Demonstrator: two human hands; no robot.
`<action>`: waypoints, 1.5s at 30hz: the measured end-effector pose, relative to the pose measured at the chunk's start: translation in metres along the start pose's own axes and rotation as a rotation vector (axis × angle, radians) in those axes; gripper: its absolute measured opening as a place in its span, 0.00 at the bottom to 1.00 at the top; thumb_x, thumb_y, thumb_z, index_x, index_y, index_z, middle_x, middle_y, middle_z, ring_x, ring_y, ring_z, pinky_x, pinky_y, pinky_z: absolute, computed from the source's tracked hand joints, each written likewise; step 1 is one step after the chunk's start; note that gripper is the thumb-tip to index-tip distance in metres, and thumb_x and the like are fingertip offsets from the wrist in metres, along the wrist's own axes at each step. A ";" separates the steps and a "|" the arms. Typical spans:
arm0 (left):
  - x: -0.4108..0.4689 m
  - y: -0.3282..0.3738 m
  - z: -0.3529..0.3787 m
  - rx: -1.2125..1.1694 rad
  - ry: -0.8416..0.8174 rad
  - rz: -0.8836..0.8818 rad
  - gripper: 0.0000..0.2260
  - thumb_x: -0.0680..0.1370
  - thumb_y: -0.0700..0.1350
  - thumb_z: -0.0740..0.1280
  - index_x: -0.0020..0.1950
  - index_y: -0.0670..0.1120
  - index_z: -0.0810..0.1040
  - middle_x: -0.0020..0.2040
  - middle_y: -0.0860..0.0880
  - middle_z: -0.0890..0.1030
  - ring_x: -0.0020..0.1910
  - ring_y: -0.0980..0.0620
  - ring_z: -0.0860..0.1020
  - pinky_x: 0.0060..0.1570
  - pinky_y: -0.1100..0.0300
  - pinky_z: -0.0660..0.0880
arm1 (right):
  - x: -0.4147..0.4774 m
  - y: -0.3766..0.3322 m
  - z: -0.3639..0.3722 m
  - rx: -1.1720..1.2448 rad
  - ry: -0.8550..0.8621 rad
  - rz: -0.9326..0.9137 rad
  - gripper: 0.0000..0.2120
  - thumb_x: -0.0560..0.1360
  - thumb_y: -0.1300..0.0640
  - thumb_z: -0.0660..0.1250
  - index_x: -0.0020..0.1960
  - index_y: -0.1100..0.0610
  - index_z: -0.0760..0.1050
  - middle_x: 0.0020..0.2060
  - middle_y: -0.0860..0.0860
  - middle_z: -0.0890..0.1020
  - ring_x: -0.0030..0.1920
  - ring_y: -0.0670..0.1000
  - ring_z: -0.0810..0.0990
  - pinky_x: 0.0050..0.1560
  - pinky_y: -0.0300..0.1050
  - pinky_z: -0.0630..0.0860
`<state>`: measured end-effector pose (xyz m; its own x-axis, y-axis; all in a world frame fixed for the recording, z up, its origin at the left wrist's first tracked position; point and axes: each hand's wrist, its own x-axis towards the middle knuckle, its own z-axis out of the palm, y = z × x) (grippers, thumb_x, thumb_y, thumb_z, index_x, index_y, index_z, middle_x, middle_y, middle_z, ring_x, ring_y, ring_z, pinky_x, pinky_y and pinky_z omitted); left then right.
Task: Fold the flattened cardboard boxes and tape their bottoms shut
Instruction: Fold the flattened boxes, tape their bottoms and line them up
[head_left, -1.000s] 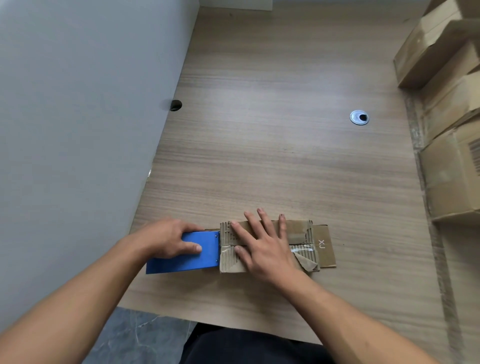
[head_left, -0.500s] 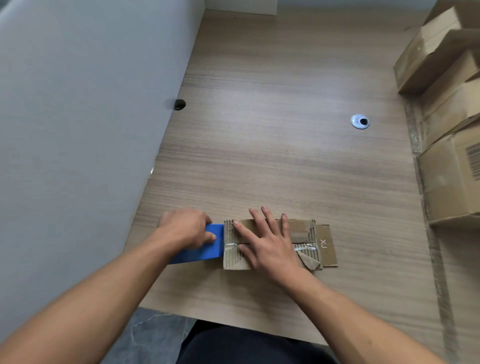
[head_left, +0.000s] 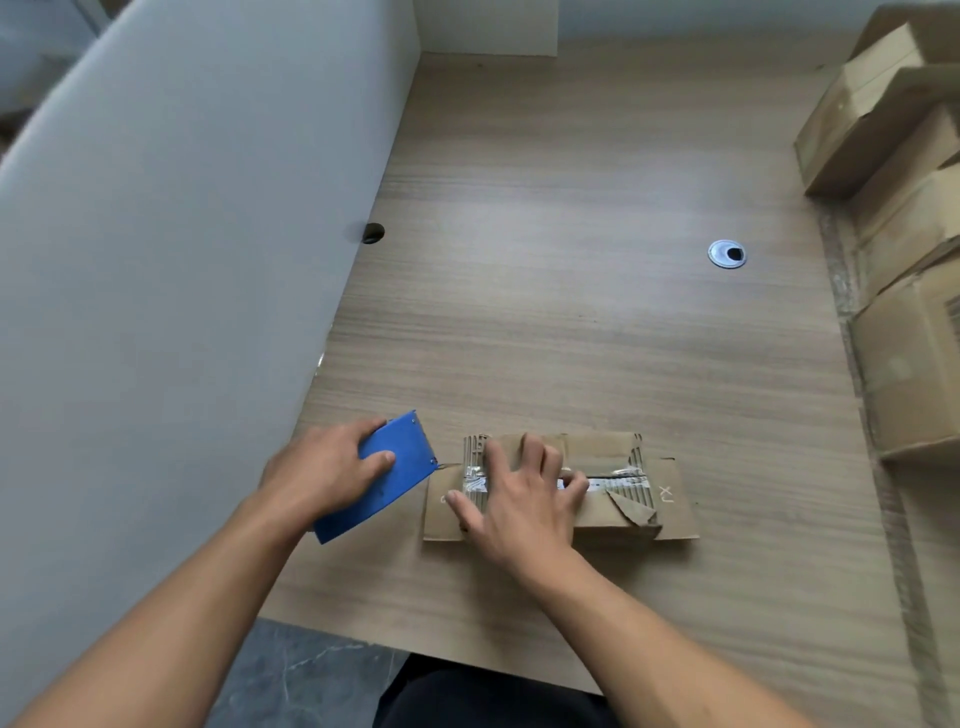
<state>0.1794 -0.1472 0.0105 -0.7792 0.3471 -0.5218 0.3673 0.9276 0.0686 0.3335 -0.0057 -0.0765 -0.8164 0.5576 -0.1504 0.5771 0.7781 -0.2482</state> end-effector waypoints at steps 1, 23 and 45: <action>-0.002 0.000 0.001 -0.019 0.000 -0.005 0.22 0.76 0.63 0.59 0.70 0.69 0.66 0.58 0.57 0.80 0.53 0.50 0.77 0.49 0.53 0.77 | 0.001 0.001 0.000 0.003 -0.010 -0.003 0.29 0.69 0.27 0.58 0.63 0.43 0.67 0.60 0.53 0.65 0.61 0.57 0.63 0.58 0.61 0.62; -0.014 0.019 0.002 -0.456 0.066 0.063 0.18 0.80 0.53 0.65 0.69 0.66 0.73 0.59 0.57 0.81 0.55 0.52 0.78 0.54 0.56 0.74 | 0.004 0.066 -0.009 0.174 -0.008 -0.304 0.31 0.68 0.30 0.58 0.67 0.43 0.72 0.63 0.47 0.73 0.65 0.54 0.68 0.73 0.61 0.58; -0.016 0.030 0.009 -0.553 -0.104 0.133 0.31 0.68 0.59 0.69 0.72 0.67 0.68 0.61 0.61 0.79 0.57 0.56 0.78 0.61 0.52 0.74 | -0.004 0.063 0.011 -0.125 0.032 -0.347 0.42 0.55 0.43 0.80 0.67 0.52 0.75 0.62 0.53 0.74 0.66 0.58 0.69 0.59 0.71 0.72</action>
<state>0.2072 -0.1265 0.0131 -0.6799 0.4764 -0.5575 0.1167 0.8209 0.5590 0.3727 0.0382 -0.1019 -0.9641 0.2613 -0.0477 0.2655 0.9507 -0.1600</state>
